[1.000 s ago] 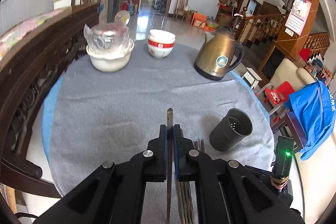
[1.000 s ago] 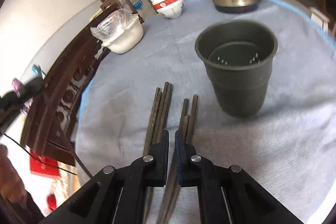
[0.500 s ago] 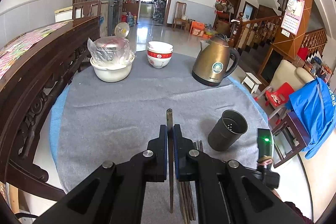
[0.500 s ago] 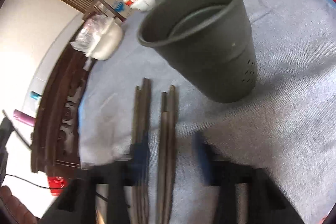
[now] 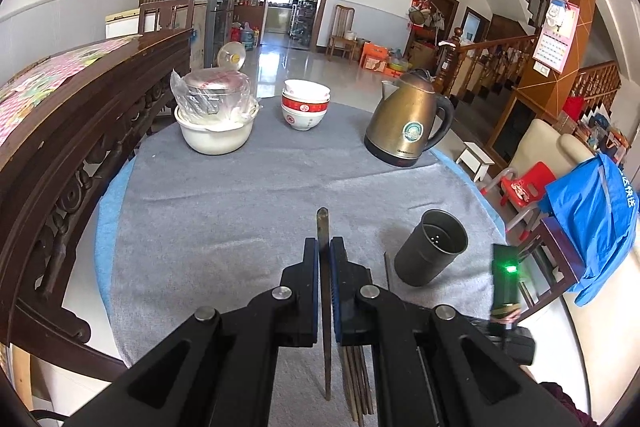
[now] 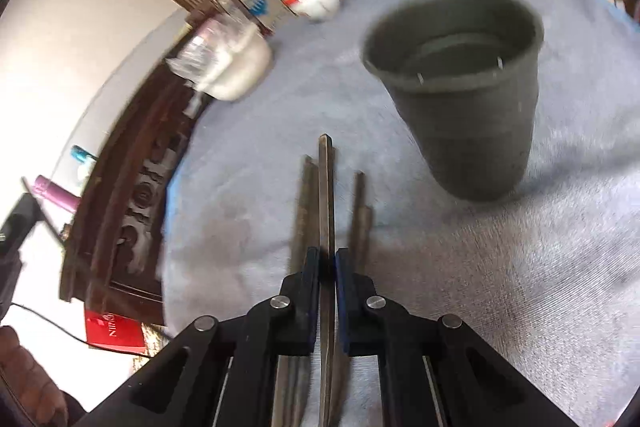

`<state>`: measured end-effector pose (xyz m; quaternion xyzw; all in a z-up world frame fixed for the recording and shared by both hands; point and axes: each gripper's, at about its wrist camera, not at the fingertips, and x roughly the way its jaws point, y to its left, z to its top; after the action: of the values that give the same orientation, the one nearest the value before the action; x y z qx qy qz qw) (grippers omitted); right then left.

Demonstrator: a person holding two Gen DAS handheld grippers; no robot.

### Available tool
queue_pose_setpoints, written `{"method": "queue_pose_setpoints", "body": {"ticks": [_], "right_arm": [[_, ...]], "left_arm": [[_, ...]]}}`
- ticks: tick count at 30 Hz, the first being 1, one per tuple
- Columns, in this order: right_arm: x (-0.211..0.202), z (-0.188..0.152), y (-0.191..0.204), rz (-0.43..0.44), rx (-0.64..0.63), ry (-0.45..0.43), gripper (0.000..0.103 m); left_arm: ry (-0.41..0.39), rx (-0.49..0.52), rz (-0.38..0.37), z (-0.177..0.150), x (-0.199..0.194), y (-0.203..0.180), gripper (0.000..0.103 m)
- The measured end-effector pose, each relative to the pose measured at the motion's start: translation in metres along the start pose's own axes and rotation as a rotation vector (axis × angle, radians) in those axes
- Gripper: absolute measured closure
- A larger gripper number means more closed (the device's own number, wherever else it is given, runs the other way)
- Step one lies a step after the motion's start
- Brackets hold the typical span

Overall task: Organize utensils
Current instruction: 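Lift the left gripper's chopstick upright while the right gripper raises its chopstick, then lower the left chopstick into the grey holder while the right gripper drops its chopstick in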

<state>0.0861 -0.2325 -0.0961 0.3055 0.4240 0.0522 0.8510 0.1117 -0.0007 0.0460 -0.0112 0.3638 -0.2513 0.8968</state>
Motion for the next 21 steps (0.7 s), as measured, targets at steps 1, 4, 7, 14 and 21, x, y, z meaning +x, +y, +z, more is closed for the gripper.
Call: {"method": "queue_pose_setpoints", "body": {"ticks": [1, 4, 7, 14, 21], "right_arm": [[-0.007, 0.0, 0.002, 0.015, -0.004, -0.015, 0.095], [-0.038, 0.004, 0.008, 0.08, -0.025, -0.105, 0.094], [-0.076, 0.01, 0.013, 0.158, -0.044, -0.254, 0.094], [-0.162, 0.028, 0.027, 0.114, -0.13, -0.763, 0.094], [-0.166, 0.067, 0.025, -0.097, -0.119, -1.01, 0.094]], "left_arm": [[-0.002, 0.0, -0.004, 0.001, -0.001, -0.001, 0.097], [-0.02, 0.014, -0.006, 0.006, -0.006, -0.008, 0.098], [-0.055, 0.034, -0.021, 0.018, -0.015, -0.019, 0.098], [-0.193, 0.102, -0.089, 0.066, -0.039, -0.065, 0.098], [-0.317, 0.121, -0.216, 0.108, -0.033, -0.115, 0.098]]}}
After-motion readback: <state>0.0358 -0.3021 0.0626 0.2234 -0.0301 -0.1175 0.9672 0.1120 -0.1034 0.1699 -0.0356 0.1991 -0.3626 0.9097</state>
